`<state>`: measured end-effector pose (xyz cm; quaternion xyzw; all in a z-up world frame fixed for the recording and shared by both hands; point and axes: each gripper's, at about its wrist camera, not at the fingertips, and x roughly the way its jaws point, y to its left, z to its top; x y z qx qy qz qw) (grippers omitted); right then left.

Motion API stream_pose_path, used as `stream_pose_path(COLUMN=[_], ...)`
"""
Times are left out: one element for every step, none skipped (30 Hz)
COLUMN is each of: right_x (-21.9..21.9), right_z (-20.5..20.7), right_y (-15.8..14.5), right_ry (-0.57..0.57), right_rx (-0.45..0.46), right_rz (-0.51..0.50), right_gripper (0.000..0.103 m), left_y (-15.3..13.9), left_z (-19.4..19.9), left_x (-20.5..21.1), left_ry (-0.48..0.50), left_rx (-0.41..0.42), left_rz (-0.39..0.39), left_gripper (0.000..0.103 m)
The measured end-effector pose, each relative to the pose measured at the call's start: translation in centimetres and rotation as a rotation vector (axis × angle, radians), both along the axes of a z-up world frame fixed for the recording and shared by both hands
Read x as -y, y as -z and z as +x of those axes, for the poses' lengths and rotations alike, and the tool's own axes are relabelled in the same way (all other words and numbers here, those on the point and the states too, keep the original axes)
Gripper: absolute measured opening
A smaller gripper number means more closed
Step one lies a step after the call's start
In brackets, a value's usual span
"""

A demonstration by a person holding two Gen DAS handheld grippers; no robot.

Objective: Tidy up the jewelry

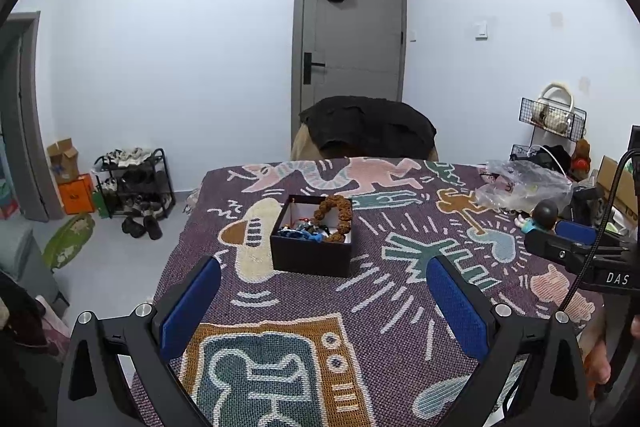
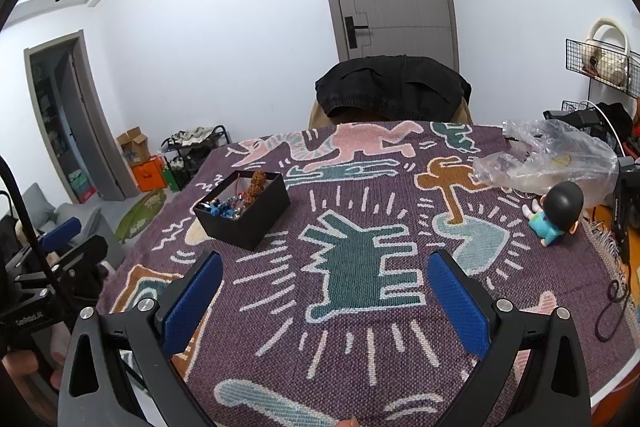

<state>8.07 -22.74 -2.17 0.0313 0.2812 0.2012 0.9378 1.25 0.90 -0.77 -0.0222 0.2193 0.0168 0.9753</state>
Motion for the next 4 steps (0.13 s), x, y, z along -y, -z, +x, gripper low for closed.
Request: stream_pose_path(right_x=[-0.11,-0.19,-0.29,-0.41], right_z=[0.04,0.04,0.06,0.10], right_y=[0.05,0.07,0.07,0.07], right_ry=[-0.001,-0.001,-0.003,-0.005], right_rx=[0.000,0.000,0.000,0.001], right_rz=[-0.002,-0.004,-0.007,-0.009], right_gripper=[0.102,0.102,0.102,0.102], left_y=[0.03,0.06,0.07,0.10], left_z=[-0.06,-0.10,-0.13,-0.11], left_x=[-0.14,-0.28,-0.44,-0.62], left_ry=[-0.001,-0.002,-0.006,-0.007], left_rx=[0.002,0.004,0.007,0.005], left_rz=[-0.001,-0.001,-0.002,-0.003], left_gripper=[0.103,0.103,0.103,0.103])
